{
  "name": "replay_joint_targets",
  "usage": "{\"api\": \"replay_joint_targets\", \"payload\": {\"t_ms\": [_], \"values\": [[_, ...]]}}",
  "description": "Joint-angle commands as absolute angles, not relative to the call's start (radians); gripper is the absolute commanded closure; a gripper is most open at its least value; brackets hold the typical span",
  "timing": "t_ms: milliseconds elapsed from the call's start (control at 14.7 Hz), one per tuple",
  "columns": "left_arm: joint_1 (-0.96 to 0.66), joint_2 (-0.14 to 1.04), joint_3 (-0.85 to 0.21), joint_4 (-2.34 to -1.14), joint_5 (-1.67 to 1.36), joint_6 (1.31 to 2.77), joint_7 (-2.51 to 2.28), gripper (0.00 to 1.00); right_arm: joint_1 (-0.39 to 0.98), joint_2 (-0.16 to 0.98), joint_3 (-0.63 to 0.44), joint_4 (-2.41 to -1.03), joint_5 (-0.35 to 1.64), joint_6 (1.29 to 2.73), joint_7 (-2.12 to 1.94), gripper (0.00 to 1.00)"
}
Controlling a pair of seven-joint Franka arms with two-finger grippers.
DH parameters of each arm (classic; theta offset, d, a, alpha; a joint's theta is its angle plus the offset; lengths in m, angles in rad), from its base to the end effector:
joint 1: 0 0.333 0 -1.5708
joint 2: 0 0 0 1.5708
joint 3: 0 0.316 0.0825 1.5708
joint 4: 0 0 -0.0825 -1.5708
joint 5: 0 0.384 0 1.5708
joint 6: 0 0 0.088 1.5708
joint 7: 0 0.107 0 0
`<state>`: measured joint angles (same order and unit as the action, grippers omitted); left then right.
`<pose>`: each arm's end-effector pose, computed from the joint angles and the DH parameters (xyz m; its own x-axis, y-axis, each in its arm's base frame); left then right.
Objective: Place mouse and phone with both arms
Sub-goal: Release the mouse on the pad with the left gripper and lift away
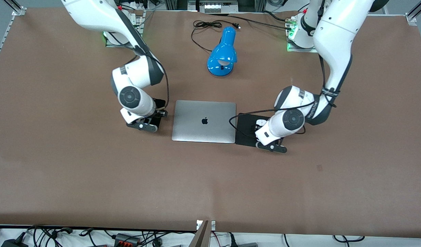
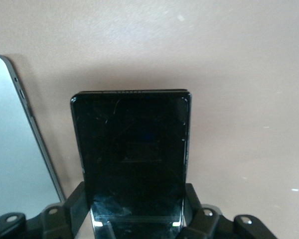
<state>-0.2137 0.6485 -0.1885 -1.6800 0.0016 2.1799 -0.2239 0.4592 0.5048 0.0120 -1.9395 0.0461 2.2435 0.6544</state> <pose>0.6162 -0.2490 0.2186 0.9751 -0.1534 -0.1600 -0.1424 -0.9867 0.0784 0.5339 0.2733 0.2059 0.9588 -0.2196 -0.1802 -0.2055 -0.9742 0.0937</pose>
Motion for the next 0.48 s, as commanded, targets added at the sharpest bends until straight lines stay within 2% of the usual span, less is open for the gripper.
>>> {"api": "replay_joint_targets", "payload": {"t_ms": [0,136,408], "values": [[-0.161,0.603,-0.186,-1.518,0.017,1.908,-0.232,0.0,0.456,0.54,0.002,-1.913,0.063,2.252,0.68,0.77],[-0.112,0.601,-0.181,-1.387,0.018,1.728,-0.229,0.0,0.448,0.551,0.002,-1.907,0.067,2.253,0.695,0.77],[0.029,0.601,-0.184,-1.246,0.017,1.499,-0.207,0.0,0.454,0.59,0.0,-1.876,0.054,2.276,0.684,0.77]]}}
